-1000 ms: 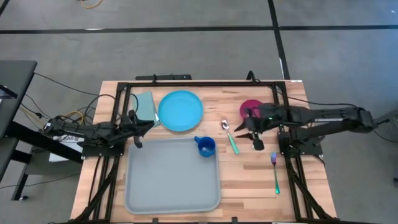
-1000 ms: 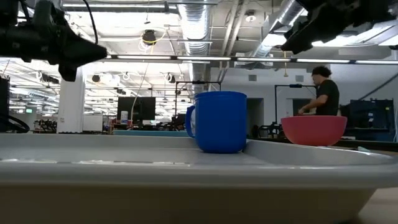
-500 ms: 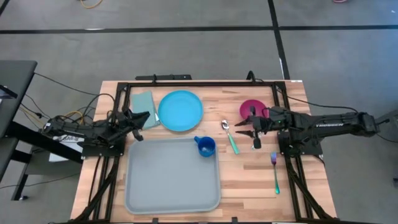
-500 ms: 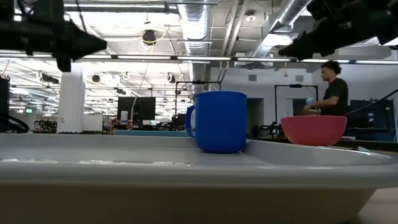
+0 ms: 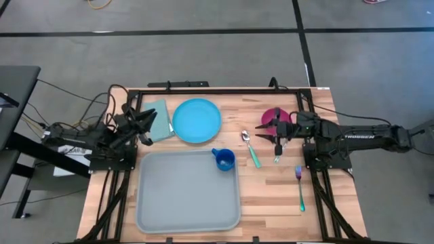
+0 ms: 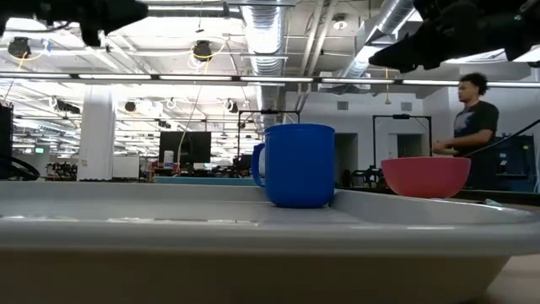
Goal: Set up tray
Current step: Put the blue plate on the bottom left of the blue mug on the gray serving tray, then put the pink bowl on top of the blue plate on the gray serving tray
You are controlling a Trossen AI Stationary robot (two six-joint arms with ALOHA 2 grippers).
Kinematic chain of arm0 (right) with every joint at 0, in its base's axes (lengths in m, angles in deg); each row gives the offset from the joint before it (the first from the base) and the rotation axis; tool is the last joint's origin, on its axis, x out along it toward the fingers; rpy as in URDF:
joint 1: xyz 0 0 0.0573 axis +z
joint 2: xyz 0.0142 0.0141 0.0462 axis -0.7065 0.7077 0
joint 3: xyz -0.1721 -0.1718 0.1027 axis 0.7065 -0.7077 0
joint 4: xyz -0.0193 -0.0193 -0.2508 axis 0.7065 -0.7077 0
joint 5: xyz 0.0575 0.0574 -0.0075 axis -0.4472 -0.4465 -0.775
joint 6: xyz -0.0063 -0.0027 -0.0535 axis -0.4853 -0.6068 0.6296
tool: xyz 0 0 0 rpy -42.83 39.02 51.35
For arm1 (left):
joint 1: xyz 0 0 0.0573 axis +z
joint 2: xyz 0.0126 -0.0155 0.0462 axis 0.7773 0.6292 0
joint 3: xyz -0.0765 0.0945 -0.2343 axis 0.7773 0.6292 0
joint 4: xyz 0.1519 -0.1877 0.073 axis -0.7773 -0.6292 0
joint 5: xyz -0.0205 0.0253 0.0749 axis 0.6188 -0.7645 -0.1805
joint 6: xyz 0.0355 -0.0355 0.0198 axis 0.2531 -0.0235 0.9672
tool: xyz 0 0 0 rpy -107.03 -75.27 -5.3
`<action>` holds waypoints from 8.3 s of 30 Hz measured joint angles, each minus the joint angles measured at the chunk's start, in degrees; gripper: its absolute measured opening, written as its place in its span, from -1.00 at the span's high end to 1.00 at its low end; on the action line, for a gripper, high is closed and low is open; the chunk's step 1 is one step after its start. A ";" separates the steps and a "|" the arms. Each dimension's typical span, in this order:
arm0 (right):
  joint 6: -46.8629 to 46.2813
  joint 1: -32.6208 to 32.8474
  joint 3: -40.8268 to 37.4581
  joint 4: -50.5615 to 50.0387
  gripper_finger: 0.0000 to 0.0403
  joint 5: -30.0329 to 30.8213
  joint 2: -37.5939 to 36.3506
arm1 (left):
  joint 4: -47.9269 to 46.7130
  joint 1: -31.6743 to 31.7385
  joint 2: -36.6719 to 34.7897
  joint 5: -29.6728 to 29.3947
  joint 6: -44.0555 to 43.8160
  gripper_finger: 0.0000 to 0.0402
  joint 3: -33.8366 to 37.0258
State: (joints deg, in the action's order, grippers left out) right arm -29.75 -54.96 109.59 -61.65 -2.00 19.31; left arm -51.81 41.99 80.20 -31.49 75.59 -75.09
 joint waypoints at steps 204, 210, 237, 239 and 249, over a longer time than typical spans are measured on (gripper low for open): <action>-13.20 -1.28 0.02 -11.70 0.41 -0.49 0.18 | -60.10 -16.33 102.14 29.80 -31.49 1.00 -69.83; -13.20 -1.28 0.02 -11.77 0.41 -0.49 0.19 | -58.90 -15.43 102.14 30.22 -29.93 1.00 -69.83; -15.80 -1.28 0.02 -12.15 0.41 -0.49 0.20 | -51.74 -15.26 102.14 31.67 -25.76 1.00 -69.88; -15.78 -1.28 0.02 -12.16 0.41 -0.49 0.19 | -53.27 -15.26 102.14 31.69 -24.87 1.00 -71.05; -18.95 -1.28 0.02 -15.31 0.41 -0.47 0.18 | -72.33 -15.28 101.94 28.37 -22.07 1.00 -86.94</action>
State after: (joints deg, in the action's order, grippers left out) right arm -48.69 -56.24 109.61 -76.96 -2.48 19.49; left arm -124.14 26.72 182.15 -3.12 53.53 -162.03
